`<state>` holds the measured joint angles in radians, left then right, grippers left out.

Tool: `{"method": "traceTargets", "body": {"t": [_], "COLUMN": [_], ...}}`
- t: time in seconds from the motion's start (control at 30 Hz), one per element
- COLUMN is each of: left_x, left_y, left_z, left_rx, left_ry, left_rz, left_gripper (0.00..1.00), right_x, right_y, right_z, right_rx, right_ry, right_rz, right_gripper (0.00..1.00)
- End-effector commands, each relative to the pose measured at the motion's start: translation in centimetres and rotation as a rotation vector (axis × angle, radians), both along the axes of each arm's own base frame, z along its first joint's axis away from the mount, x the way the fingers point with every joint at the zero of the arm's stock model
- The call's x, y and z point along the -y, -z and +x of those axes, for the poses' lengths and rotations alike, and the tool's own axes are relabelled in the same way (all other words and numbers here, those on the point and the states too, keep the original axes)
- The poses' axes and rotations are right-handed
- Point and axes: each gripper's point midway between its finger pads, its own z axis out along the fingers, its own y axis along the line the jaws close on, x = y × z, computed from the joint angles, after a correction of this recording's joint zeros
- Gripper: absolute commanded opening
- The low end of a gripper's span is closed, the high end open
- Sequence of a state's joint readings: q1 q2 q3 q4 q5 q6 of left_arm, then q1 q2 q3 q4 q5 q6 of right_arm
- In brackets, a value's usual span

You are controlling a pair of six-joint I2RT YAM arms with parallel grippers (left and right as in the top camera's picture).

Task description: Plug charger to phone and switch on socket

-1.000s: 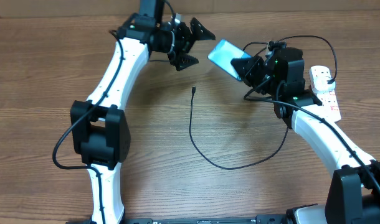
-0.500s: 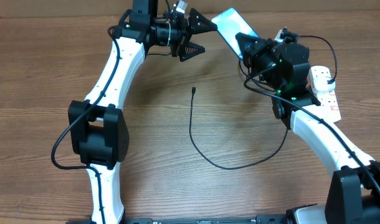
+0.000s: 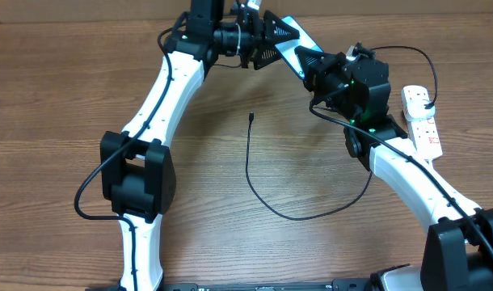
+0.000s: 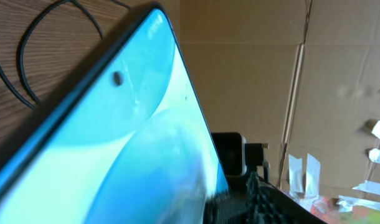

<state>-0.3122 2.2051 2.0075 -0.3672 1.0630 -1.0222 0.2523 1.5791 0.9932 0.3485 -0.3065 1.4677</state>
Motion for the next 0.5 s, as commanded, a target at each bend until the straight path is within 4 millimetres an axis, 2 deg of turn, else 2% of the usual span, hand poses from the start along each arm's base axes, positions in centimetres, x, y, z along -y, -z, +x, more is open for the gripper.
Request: {"method": "traceTargets", "body": {"t": [0.0,0.47], "left_x": [0.2,-0.1], "left_y": [-0.3,0.0], "left_z": [0.5,1.3], "left_rx": [0.009,-0.026], "left_ry": [-0.042,-0.1], "left_rz": [0.018,0.035], "left_gripper": [0.57,0.26], "right_x": [-0.3,-0.4], "right_y": [-3.1,-1.4], "right_z": [-0.3,-0.5], "right_rx": [0.054,-0.015], "right_ry": [0.008,0.007], "right_rz": [0.04,0.02], "right_gripper": [0.04,0.04]}}
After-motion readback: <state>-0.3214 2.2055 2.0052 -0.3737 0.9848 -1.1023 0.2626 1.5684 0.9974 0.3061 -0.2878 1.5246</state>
